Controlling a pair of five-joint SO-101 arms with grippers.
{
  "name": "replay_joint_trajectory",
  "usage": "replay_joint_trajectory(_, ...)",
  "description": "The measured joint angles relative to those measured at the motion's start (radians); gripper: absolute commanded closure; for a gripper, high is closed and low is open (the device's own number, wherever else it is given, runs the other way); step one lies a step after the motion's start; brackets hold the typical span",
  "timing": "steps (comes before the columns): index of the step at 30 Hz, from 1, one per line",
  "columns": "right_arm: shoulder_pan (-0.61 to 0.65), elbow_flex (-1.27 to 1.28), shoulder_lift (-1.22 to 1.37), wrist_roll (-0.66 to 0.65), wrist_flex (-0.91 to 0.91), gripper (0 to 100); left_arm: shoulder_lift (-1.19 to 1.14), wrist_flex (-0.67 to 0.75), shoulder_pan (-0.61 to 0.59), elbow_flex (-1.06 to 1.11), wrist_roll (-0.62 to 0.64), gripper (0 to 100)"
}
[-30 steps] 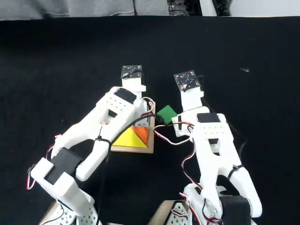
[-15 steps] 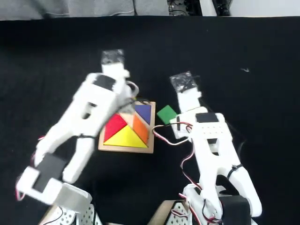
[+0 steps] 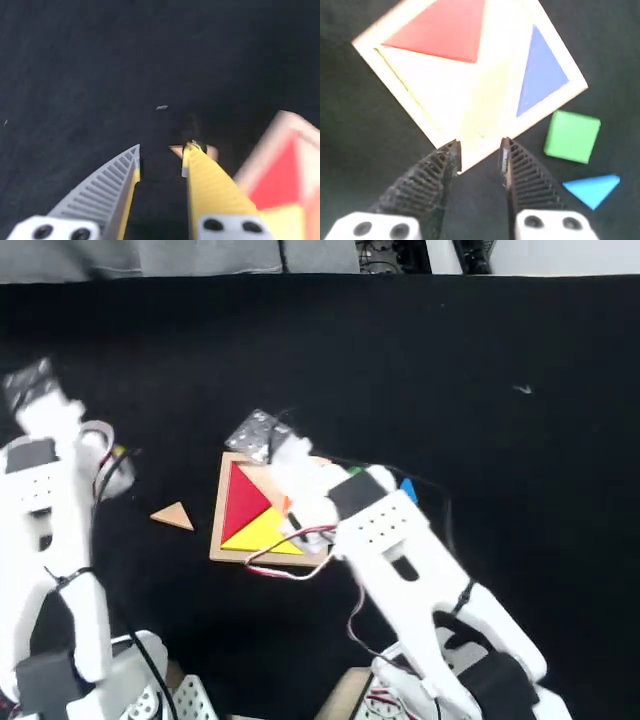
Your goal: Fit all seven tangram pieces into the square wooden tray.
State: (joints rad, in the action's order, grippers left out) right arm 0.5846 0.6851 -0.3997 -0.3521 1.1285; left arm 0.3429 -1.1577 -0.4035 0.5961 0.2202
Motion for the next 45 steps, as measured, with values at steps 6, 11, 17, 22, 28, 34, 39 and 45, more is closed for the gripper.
replay_joint_trajectory(6, 0.009, -0.141, 0.242, 0.002, 0.000, 85.6, 0.006, 0.267, -0.069, 0.307, -0.025, 85)
replay_joint_trajectory(11, 0.032, -0.233, 0.428, 0.000, -0.002, 85.6, 0.008, 0.308, -0.089, 0.338, -0.084, 85)
replay_joint_trajectory(17, 0.029, -0.275, 0.526, -0.031, -0.002, 85.6, 0.008, 0.333, -0.089, 0.359, -0.095, 85)
replay_joint_trajectory(22, 0.000, -0.281, 0.528, -0.044, -0.002, 85.6, 0.008, 0.382, -0.089, 0.381, -0.095, 85)
replay_joint_trajectory(28, -0.006, -0.313, 0.543, -0.046, -0.002, 85.6, 0.008, 0.388, -0.098, 0.381, -0.095, 85)
replay_joint_trajectory(34, -0.037, -0.356, 0.601, -0.048, -0.008, 85.6, 0.008, 0.388, -0.118, 0.381, -0.095, 85)
replay_joint_trajectory(39, -0.054, -0.367, 0.611, -0.048, -0.008, 85.6, 0.008, 0.388, -0.121, 0.381, -0.095, 85)
replay_joint_trajectory(45, -0.054, -0.367, 0.615, -0.048, -0.008, 85.6, 0.008, 0.388, -0.121, 0.381, -0.095, 85)
